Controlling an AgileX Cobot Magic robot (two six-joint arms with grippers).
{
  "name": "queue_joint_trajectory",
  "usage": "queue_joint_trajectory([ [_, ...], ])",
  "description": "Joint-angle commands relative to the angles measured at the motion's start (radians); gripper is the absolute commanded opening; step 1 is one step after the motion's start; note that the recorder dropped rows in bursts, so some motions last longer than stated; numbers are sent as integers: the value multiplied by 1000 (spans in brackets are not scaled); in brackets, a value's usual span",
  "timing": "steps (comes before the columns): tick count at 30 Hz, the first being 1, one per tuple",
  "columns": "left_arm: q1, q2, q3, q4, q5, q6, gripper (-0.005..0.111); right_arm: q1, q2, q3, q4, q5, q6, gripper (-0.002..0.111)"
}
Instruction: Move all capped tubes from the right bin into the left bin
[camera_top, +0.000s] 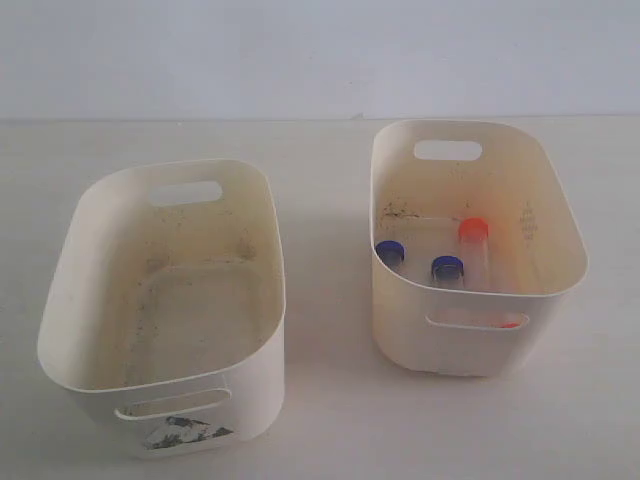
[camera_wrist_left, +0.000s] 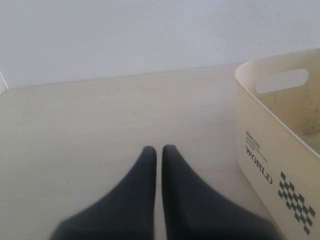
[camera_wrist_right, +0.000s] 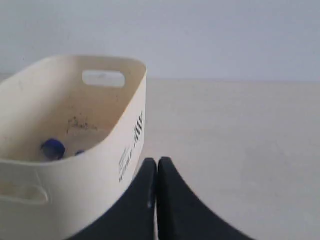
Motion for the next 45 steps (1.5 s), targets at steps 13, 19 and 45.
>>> queue_joint_trajectory([
  [13, 3, -3, -4, -11, -9, -12, 4, -2, -1, -153, 126, -800, 36, 0],
  [19, 3, -3, -4, -11, -9, -12, 4, -2, 504, -620, 188, 423, -67, 0],
  [45, 3, -3, -4, -11, -9, -12, 4, 339, 1737, -1677, -95, 971, 213, 45],
])
